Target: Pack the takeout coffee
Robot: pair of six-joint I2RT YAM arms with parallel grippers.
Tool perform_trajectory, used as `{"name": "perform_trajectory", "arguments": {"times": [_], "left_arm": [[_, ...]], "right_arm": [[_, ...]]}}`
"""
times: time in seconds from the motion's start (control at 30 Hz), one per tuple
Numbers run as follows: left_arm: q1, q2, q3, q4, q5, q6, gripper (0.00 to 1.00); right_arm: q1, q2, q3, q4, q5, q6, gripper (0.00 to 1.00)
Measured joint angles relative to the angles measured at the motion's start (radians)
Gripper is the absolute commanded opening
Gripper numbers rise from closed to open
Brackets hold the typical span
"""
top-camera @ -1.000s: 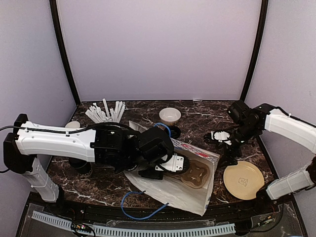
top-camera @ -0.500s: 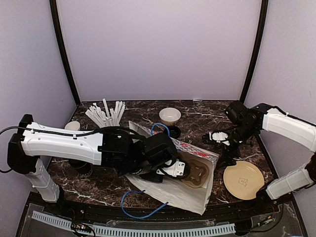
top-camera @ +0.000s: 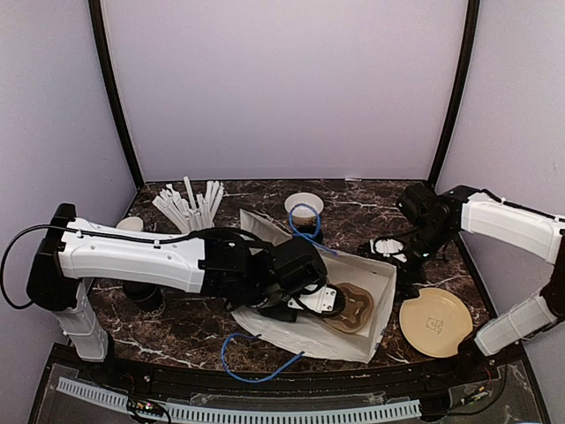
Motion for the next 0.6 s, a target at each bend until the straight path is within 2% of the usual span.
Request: {"name": "perform_trajectory", "arguments": {"times": [0.2,0.6], "left_arm": [[0.058,0.094,0.141,-0.087,0.09,0.008,0.35],[0.183,0.306,0.507,-0.325,0.36,0.01,0.35]], "right_arm": [[-0.058,0.066,0.033,-0.057,-0.054,-0.066,0.98],[-0.222,0.184,0.094,-0.246,-0.143,-0.285,0.99]]}}
